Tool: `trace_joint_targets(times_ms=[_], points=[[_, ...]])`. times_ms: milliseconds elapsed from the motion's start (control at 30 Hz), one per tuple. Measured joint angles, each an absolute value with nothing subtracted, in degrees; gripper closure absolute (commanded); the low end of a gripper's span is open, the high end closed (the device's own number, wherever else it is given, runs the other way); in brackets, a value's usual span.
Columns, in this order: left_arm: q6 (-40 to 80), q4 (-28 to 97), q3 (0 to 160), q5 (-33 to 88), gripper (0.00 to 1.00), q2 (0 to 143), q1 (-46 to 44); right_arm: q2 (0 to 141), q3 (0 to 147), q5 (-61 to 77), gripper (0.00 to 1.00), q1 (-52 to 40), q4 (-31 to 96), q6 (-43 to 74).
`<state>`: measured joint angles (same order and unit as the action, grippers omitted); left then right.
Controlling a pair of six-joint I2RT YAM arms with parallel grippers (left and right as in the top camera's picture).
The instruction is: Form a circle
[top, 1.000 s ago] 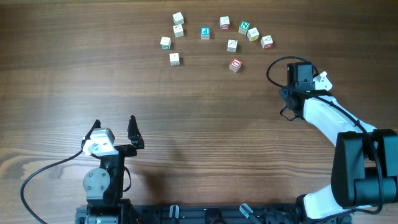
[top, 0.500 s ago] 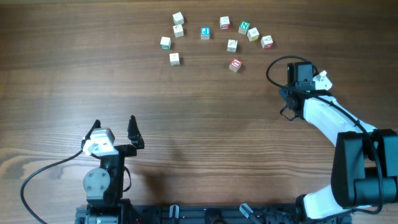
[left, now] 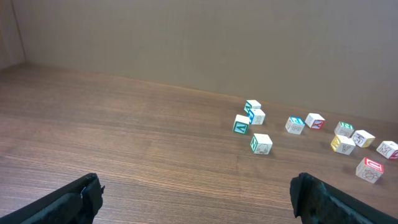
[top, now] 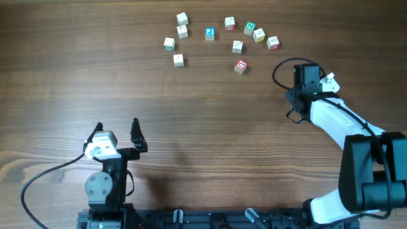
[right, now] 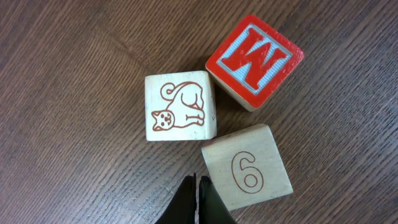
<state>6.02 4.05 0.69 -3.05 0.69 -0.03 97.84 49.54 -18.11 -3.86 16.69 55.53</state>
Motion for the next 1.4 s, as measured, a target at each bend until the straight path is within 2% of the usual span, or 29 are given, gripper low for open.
trace_joint_targets(times_ms=[1400], points=[[6.02,4.05,0.69,-3.05,0.00,0.69,-0.03,98.00,49.54,-19.57,0.95,-3.86,15.38,56.71]])
